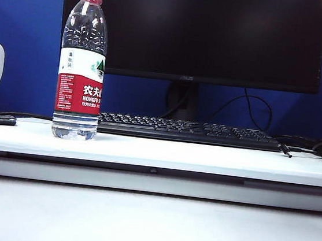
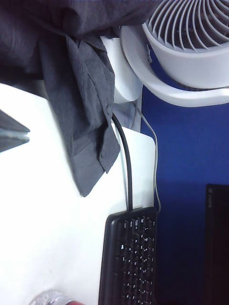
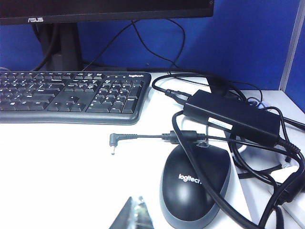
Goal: Unscrew the cap from the plastic bottle on the table.
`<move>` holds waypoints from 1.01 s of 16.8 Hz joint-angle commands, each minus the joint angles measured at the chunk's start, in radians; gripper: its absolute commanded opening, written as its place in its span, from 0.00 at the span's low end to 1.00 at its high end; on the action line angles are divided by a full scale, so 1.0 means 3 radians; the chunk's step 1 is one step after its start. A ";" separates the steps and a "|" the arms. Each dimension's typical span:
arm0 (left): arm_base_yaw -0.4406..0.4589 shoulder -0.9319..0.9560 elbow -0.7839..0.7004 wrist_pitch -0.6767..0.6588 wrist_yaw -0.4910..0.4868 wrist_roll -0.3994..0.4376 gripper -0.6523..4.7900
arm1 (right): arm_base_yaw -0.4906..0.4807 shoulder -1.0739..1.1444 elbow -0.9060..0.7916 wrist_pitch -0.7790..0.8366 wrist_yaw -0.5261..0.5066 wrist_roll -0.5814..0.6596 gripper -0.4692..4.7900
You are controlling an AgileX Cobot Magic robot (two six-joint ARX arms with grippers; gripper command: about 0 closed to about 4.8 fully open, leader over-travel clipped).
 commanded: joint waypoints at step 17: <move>-0.0043 0.2221 0.1513 0.1509 0.2256 -0.0971 0.14 | 0.0020 0.1850 0.1928 0.2305 -0.1469 0.1377 0.24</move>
